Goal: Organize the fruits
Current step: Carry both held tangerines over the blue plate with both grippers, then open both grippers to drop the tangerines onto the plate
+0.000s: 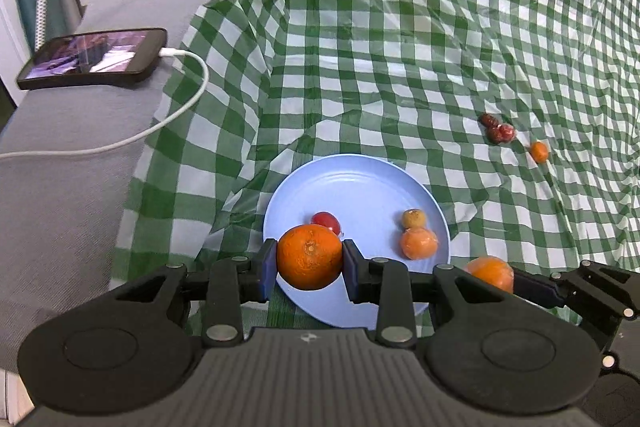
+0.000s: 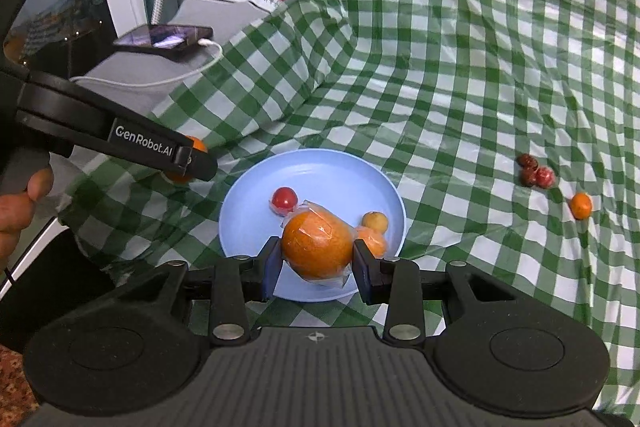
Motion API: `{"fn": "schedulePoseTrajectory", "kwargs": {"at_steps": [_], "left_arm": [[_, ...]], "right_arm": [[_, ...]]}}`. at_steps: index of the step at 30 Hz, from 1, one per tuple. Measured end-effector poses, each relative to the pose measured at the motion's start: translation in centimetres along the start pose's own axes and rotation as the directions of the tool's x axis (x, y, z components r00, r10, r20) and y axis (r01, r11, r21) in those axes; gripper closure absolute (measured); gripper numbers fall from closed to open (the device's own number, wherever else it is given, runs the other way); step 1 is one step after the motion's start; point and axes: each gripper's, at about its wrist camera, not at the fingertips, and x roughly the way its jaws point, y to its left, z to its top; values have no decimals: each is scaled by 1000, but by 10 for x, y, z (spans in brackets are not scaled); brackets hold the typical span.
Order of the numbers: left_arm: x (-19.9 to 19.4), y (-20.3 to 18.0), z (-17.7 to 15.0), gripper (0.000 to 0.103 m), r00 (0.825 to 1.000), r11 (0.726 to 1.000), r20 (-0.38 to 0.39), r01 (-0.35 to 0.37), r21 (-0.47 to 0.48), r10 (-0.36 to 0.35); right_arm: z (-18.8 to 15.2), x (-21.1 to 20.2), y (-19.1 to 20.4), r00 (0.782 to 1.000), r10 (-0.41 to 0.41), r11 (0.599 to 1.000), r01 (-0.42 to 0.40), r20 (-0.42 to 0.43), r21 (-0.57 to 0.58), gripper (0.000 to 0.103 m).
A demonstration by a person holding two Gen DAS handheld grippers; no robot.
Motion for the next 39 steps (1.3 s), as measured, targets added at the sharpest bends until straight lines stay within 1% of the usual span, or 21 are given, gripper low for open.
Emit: {"fn": "schedulePoseTrajectory", "kwargs": {"at_steps": [15,20,23,24,25,26,27,28,29,31,32,33,36,39], "left_arm": [[82,5,16,66,994,999,-103,-28,38,31],[99,7,18,66,991,998,-124,-41,53,48],[104,9,19,64,992,998,-122,-32,55,39],[104,10,20,55,993,998,-112,-21,51,26],[102,10,21,28,995,999,-102,-11,50,16],[99,10,22,14,996,999,-89,-13,47,18],[93,10,22,0,998,999,-58,-32,39,34],[85,10,23,0,999,998,-21,-44,33,45],[79,9,23,0,999,998,-4,-41,42,41],[69,5,22,0,1000,997,-17,-24,75,25],[65,4,21,0,999,997,-16,-28,78,30],[58,3,17,0,999,996,-10,-34,78,35],[37,3,4,0,999,996,-11,-41,78,42],[14,4,-13,0,998,996,-10,-68,63,69]], "right_arm": [[6,67,-11,993,10,1000,-8,-119,12,63],[9,84,-10,990,11,1000,-11,-138,-1,63],[12,92,-10,990,9,1000,-11,-143,-11,62],[13,93,-10,990,6,1000,-8,-143,-15,56],[14,94,-10,990,-2,1000,-1,-140,-21,49],[16,92,-9,992,-12,1000,8,-129,-27,35],[18,89,-8,993,-25,999,21,-116,-35,21],[19,84,-7,994,-39,998,35,-102,-45,16],[19,78,-6,994,-50,997,45,-94,-56,13],[18,68,-6,994,-44,997,38,-99,-63,11],[16,61,-6,993,-39,998,34,-107,-56,9],[14,55,-6,993,-39,998,34,-115,-46,7],[3,35,-4,990,-26,1000,25,-139,-11,6],[-7,14,2,990,-27,1000,29,-137,11,4]]}}
